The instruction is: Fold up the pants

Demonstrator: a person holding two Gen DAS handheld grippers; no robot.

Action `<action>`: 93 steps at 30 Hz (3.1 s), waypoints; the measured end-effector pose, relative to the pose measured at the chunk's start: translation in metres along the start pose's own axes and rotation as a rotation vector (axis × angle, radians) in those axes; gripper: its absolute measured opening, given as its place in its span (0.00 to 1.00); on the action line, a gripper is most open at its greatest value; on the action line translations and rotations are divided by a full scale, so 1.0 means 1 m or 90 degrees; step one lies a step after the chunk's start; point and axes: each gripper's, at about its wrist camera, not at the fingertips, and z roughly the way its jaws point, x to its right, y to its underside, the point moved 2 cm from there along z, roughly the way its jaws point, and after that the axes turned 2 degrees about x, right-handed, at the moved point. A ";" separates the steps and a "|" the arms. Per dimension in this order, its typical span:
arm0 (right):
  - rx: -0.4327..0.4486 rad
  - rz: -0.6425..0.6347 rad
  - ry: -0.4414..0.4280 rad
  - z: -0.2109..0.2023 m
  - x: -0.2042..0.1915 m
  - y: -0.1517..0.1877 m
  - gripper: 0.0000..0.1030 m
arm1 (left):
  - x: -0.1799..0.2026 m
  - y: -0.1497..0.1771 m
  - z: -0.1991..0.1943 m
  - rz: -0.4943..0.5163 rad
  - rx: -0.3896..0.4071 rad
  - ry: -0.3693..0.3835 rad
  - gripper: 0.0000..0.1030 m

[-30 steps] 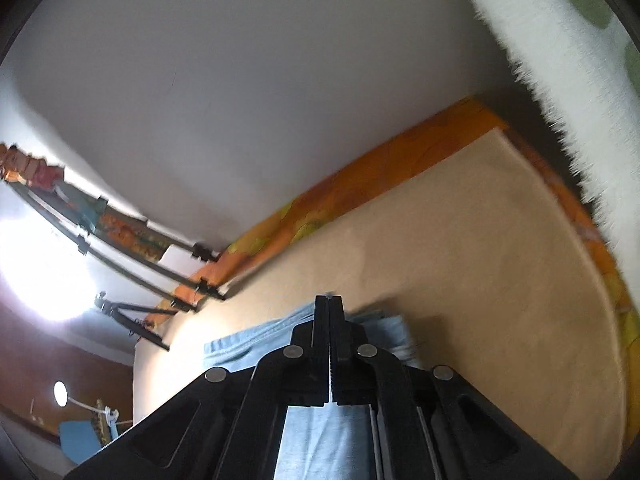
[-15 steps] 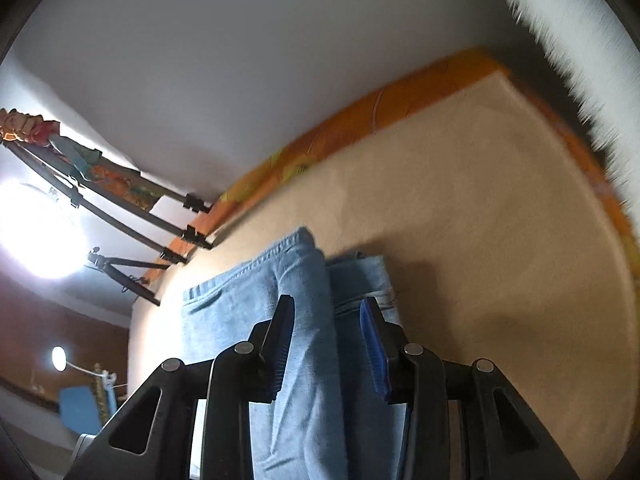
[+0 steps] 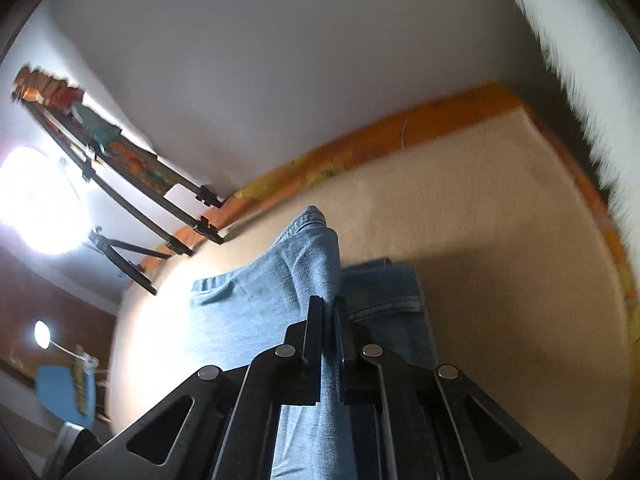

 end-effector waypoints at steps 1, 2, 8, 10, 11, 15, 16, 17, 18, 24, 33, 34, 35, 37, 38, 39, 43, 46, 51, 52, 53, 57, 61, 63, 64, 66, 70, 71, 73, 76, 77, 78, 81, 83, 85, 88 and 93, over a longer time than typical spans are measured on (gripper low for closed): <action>0.000 -0.009 0.016 0.000 0.001 0.001 0.02 | 0.000 0.002 0.010 0.007 -0.007 -0.006 0.09; -0.003 -0.010 0.029 0.002 0.004 0.002 0.02 | 0.000 0.004 0.017 0.018 -0.011 -0.013 0.09; -0.034 0.014 0.053 0.024 0.027 0.013 0.07 | 0.001 0.010 0.030 0.012 -0.023 -0.031 0.11; -0.027 0.024 0.064 0.018 0.033 0.012 0.13 | 0.007 0.008 0.032 0.011 -0.029 -0.033 0.19; -0.019 0.036 0.066 0.012 0.037 0.011 0.17 | 0.011 0.008 0.034 0.013 -0.028 -0.033 0.25; 0.027 0.080 0.051 -0.026 0.052 0.013 0.28 | 0.030 0.014 0.048 0.028 -0.032 -0.038 0.51; 0.033 0.087 0.050 -0.036 0.055 0.016 0.29 | 0.037 0.015 0.053 0.040 -0.035 -0.043 0.59; 0.038 0.092 0.052 -0.044 0.057 0.019 0.31 | 0.043 0.016 0.056 0.052 -0.037 -0.054 0.60; 0.043 0.095 0.055 -0.052 0.058 0.023 0.31 | 0.049 0.016 0.058 0.057 -0.038 -0.067 0.60; 0.078 0.113 0.065 -0.096 0.059 0.048 0.34 | 0.069 0.025 0.061 0.022 -0.051 -0.060 0.60; 0.113 0.094 0.083 -0.139 0.030 0.075 0.41 | 0.075 0.040 0.011 -0.006 -0.043 -0.090 0.60; 0.112 0.087 0.086 -0.142 0.024 0.077 0.41 | 0.067 0.039 -0.002 -0.005 -0.040 -0.097 0.60; 0.111 0.082 0.085 -0.144 0.018 0.079 0.41 | 0.064 0.039 -0.015 -0.004 -0.033 -0.108 0.60; 0.116 0.075 0.082 -0.152 0.005 0.083 0.46 | 0.061 0.041 -0.038 -0.008 -0.012 -0.125 0.60; 0.123 0.069 0.084 -0.157 -0.003 0.086 0.50 | 0.059 0.044 -0.047 -0.012 -0.004 -0.132 0.60; 0.130 0.060 0.089 -0.161 -0.011 0.088 0.52 | 0.056 0.047 -0.058 -0.017 0.001 -0.140 0.60; 0.145 0.018 0.112 -0.171 -0.046 0.099 0.54 | 0.045 0.052 -0.097 -0.028 0.040 -0.187 0.63; 0.164 -0.033 0.149 -0.175 -0.075 0.113 0.70 | 0.032 0.058 -0.112 -0.048 0.048 -0.212 0.65; 0.178 -0.088 0.188 -0.171 -0.109 0.141 0.78 | 0.014 0.072 -0.139 -0.080 0.052 -0.254 0.65; 0.177 -0.093 0.189 -0.170 -0.113 0.144 0.78 | 0.011 0.076 -0.150 -0.088 0.055 -0.261 0.65; 0.176 -0.099 0.191 -0.169 -0.117 0.148 0.79 | 0.006 0.079 -0.159 -0.094 0.058 -0.270 0.65; 0.184 -0.129 0.204 -0.166 -0.130 0.154 0.87 | -0.009 0.089 -0.187 -0.132 0.066 -0.292 0.66; 0.209 -0.127 0.207 -0.161 -0.134 0.156 0.97 | -0.028 0.090 -0.198 -0.182 0.081 -0.304 0.66; 0.210 -0.109 0.199 -0.153 -0.131 0.157 0.97 | -0.035 0.092 -0.200 -0.192 0.085 -0.312 0.66; 0.208 -0.106 0.198 -0.149 -0.131 0.157 0.97 | -0.038 0.094 -0.200 -0.191 0.083 -0.318 0.66; 0.209 -0.109 0.206 -0.141 -0.128 0.161 0.97 | -0.043 0.097 -0.195 -0.183 0.071 -0.332 0.66; 0.195 -0.136 0.224 -0.120 -0.123 0.160 0.97 | -0.053 0.100 -0.193 -0.181 0.075 -0.339 0.66; 0.191 -0.143 0.224 -0.115 -0.123 0.158 0.97 | -0.057 0.101 -0.193 -0.185 0.084 -0.342 0.66; 0.184 -0.155 0.227 -0.106 -0.123 0.155 0.98 | -0.066 0.103 -0.192 -0.201 0.086 -0.342 0.66; 0.159 -0.173 0.223 -0.095 -0.120 0.150 0.98 | -0.082 0.103 -0.189 -0.244 0.095 -0.324 0.66; 0.156 -0.177 0.224 -0.094 -0.119 0.148 0.98 | -0.087 0.103 -0.188 -0.255 0.101 -0.322 0.66; 0.159 -0.178 0.227 -0.094 -0.118 0.145 0.99 | -0.091 0.103 -0.188 -0.258 0.105 -0.324 0.66; 0.168 -0.167 0.230 -0.094 -0.110 0.133 1.00 | -0.103 0.108 -0.183 -0.273 0.101 -0.328 0.66; 0.162 -0.161 0.233 -0.091 -0.105 0.126 1.00 | -0.114 0.112 -0.179 -0.306 0.087 -0.315 0.66; 0.149 -0.163 0.234 -0.087 -0.099 0.116 1.00 | -0.121 0.113 -0.175 -0.327 0.079 -0.306 0.66; 0.132 -0.188 0.241 -0.085 -0.091 0.099 1.00 | -0.127 0.108 -0.167 -0.349 0.076 -0.295 0.66; 0.065 -0.162 0.186 -0.063 -0.067 0.074 1.00 | -0.121 0.090 -0.149 -0.332 0.069 -0.267 0.66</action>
